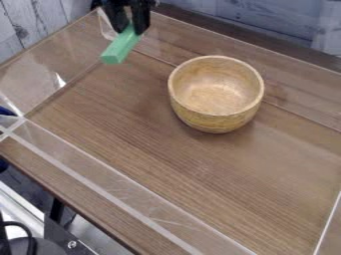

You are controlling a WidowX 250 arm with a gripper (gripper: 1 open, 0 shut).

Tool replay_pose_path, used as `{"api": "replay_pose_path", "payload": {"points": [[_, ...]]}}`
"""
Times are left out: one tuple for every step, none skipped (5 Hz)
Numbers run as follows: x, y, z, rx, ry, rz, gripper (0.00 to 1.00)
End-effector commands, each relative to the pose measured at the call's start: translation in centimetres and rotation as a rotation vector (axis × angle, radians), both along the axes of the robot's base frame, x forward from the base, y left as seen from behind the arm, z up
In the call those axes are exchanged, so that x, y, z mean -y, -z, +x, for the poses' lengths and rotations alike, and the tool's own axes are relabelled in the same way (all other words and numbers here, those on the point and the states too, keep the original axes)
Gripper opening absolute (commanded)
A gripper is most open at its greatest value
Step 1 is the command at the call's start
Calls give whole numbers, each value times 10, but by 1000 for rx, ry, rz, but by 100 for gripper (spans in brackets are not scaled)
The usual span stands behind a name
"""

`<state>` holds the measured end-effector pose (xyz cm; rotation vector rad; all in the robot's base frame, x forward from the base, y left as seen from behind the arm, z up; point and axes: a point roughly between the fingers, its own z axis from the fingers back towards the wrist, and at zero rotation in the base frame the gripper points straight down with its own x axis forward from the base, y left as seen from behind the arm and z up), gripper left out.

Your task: Put the green block in the brown bowl

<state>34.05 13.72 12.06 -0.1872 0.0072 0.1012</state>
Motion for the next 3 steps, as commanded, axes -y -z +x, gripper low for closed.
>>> {"api": "replay_pose_path", "payload": {"points": [[24, -46, 7, 109, 80, 28, 0], [56, -48, 6, 99, 165, 8, 0], [87, -48, 4, 91, 244, -6, 0]]}}
